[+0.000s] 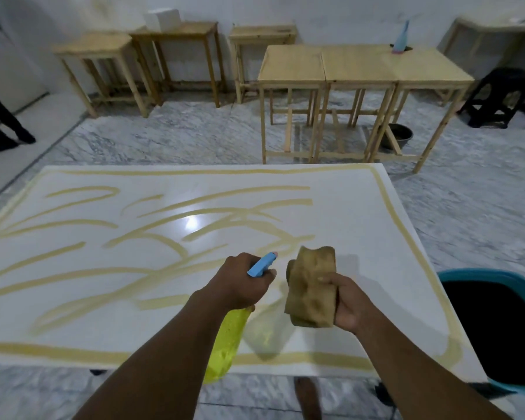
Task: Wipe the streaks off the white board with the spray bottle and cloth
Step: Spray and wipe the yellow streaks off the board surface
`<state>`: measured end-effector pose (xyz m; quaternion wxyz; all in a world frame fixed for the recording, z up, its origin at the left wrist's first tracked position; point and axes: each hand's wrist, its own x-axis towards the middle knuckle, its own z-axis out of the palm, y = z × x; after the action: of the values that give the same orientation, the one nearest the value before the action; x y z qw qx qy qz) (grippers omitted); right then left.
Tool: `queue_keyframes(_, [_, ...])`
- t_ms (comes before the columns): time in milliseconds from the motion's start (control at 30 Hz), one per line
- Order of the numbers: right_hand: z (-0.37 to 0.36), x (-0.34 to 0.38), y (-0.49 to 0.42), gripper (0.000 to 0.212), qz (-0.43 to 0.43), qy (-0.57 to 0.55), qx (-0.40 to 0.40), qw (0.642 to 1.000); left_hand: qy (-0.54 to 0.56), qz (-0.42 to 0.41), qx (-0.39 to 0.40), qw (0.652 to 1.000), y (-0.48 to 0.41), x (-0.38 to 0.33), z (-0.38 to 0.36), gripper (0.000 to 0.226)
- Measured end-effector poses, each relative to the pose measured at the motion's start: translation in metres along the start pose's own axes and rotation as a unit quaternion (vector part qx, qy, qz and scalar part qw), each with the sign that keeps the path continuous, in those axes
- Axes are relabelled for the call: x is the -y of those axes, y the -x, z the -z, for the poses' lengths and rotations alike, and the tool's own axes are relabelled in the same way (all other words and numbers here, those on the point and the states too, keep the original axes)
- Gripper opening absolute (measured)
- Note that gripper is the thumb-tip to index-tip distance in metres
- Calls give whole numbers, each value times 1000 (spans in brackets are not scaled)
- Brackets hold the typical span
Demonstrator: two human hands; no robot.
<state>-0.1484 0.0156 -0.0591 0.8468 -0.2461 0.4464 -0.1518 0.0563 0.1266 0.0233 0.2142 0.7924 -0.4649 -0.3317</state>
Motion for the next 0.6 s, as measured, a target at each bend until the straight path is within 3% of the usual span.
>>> queue_keyframes(100, [-20, -2, -2, 39, -18, 13, 35, 999, -18, 5, 24, 1000, 10, 7, 8, 33])
queue_keyframes(200, [-29, 18, -29, 54, -13, 102, 40, 994, -36, 8, 30, 999, 0, 7, 14, 36])
queue_keyframes(333, [-44, 86, -71, 53, -18, 268, 35, 963, -75, 21, 46, 996, -41, 6, 18, 39])
queue_keyframes(500, [-70, 232, -148, 33, 53, 501, -23, 864, -27, 18, 17, 999, -116, -1, 36, 32])
queue_keyframes(600, [-81, 289, -205, 53, 150, 619, -100, 764, -12, 10, -20, 1000, -161, -2, 42, 28])
